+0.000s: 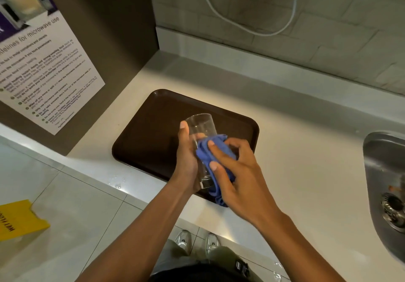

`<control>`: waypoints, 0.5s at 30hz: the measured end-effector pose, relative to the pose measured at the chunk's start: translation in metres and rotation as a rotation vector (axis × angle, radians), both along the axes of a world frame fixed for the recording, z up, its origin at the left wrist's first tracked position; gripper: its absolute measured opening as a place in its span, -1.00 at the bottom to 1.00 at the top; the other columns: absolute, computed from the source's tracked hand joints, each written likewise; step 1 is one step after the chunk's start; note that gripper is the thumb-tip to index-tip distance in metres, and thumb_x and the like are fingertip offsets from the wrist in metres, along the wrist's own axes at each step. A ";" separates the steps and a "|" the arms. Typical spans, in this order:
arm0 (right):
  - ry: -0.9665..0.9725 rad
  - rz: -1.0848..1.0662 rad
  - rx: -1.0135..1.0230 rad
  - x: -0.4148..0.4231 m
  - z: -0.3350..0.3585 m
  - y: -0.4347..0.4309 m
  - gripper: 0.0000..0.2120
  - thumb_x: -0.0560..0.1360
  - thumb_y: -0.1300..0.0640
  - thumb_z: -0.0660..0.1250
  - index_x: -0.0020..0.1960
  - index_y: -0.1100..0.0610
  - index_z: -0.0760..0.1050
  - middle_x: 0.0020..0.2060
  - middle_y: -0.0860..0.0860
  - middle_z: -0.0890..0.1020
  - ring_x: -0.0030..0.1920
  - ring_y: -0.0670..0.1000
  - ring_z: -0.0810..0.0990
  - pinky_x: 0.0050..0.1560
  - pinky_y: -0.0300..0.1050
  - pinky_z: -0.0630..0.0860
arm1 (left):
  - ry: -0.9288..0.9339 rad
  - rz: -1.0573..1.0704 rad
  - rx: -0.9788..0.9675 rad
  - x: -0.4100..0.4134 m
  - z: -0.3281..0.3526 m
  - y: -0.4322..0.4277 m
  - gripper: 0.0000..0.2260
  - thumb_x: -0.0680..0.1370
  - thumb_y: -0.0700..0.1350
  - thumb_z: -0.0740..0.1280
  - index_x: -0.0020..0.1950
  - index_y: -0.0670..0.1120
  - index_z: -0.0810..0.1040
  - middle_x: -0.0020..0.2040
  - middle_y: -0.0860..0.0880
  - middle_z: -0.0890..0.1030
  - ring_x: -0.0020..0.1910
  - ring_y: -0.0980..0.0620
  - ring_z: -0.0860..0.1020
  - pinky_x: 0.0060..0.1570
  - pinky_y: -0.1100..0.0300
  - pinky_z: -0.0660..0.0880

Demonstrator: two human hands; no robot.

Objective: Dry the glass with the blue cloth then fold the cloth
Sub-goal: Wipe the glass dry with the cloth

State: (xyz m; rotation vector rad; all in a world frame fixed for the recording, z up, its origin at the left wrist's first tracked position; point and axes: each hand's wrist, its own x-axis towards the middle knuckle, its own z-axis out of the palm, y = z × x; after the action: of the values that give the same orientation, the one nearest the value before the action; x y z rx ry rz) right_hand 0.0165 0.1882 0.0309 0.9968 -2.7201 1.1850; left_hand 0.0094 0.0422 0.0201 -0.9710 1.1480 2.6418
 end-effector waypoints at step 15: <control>0.094 0.080 0.028 -0.004 0.004 -0.002 -0.63 0.60 0.06 0.31 0.39 0.08 0.47 0.24 -0.01 0.42 0.24 -0.22 0.38 0.17 -0.22 0.49 | 0.069 0.021 -0.019 0.007 -0.013 0.004 -0.39 0.60 0.35 0.09 0.12 -0.17 0.58 -0.10 -0.14 0.66 -0.20 -0.05 0.68 -0.21 0.07 0.63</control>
State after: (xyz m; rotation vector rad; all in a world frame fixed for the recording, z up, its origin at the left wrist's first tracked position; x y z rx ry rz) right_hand 0.0120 0.1858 0.0350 1.1433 -2.6551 1.0847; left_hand 0.0161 0.0466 0.0067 -0.9066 1.1853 2.7064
